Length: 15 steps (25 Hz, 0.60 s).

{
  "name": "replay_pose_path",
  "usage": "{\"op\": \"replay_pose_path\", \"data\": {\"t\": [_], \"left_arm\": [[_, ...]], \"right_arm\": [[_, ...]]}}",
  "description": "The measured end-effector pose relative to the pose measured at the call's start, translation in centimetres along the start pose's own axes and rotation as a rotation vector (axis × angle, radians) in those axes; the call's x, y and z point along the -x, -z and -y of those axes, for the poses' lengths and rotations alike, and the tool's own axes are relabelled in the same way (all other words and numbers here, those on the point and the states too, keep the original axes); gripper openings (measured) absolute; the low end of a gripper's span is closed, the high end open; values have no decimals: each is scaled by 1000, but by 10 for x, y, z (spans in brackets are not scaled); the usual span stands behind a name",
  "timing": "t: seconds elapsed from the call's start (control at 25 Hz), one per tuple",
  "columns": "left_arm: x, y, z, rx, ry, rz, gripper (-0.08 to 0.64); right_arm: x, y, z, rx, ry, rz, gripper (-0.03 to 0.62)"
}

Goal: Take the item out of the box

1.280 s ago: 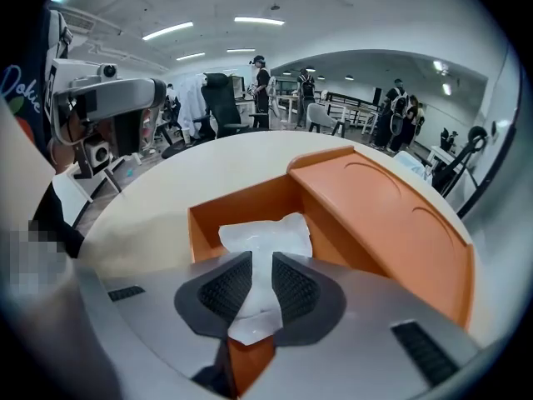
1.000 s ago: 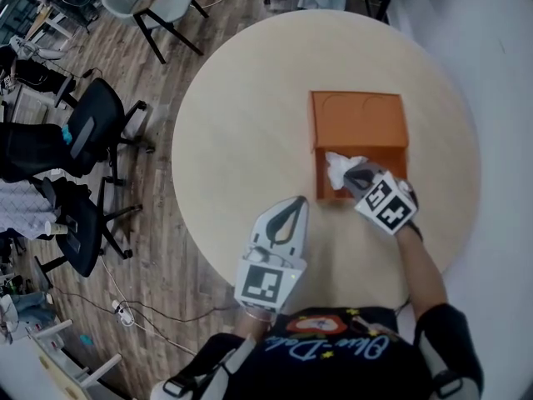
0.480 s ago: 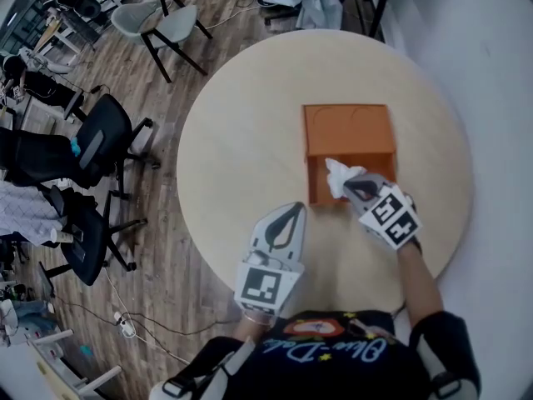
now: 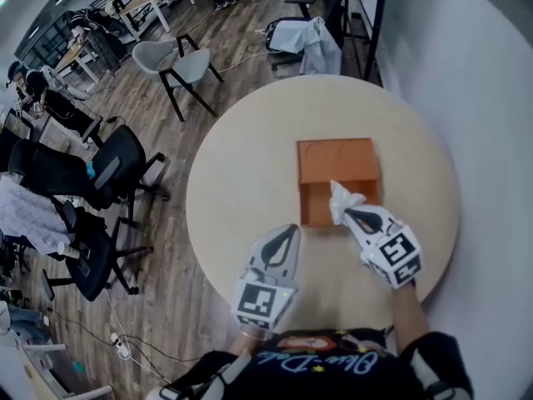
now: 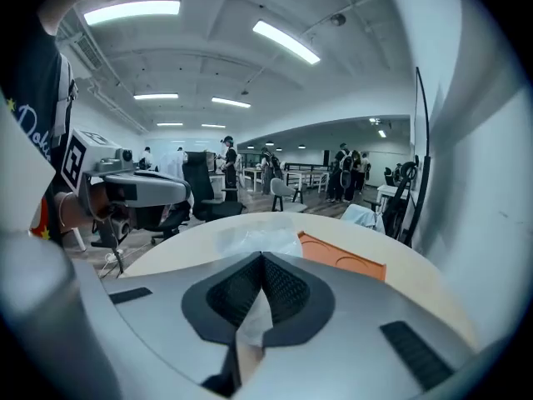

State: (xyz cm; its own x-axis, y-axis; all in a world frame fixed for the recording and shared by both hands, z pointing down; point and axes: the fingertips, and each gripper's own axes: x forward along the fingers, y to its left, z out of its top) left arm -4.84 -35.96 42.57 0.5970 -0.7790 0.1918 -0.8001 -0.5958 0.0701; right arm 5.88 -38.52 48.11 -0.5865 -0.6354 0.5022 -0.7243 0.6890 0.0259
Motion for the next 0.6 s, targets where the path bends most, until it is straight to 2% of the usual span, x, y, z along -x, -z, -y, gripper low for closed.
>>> {"op": "replay_pose_path", "data": {"t": [0.24, 0.4, 0.6], "left_arm": [[14, -15, 18, -38, -7, 24, -15], [19, -25, 39, -46, 7, 41, -15], [28, -33, 66, -78, 30, 51, -15]], "right_arm": [[39, -6, -17, 24, -3, 65, -2], [64, -12, -21, 59, 36, 108, -2], [96, -23, -31, 36, 44, 192, -2]]}}
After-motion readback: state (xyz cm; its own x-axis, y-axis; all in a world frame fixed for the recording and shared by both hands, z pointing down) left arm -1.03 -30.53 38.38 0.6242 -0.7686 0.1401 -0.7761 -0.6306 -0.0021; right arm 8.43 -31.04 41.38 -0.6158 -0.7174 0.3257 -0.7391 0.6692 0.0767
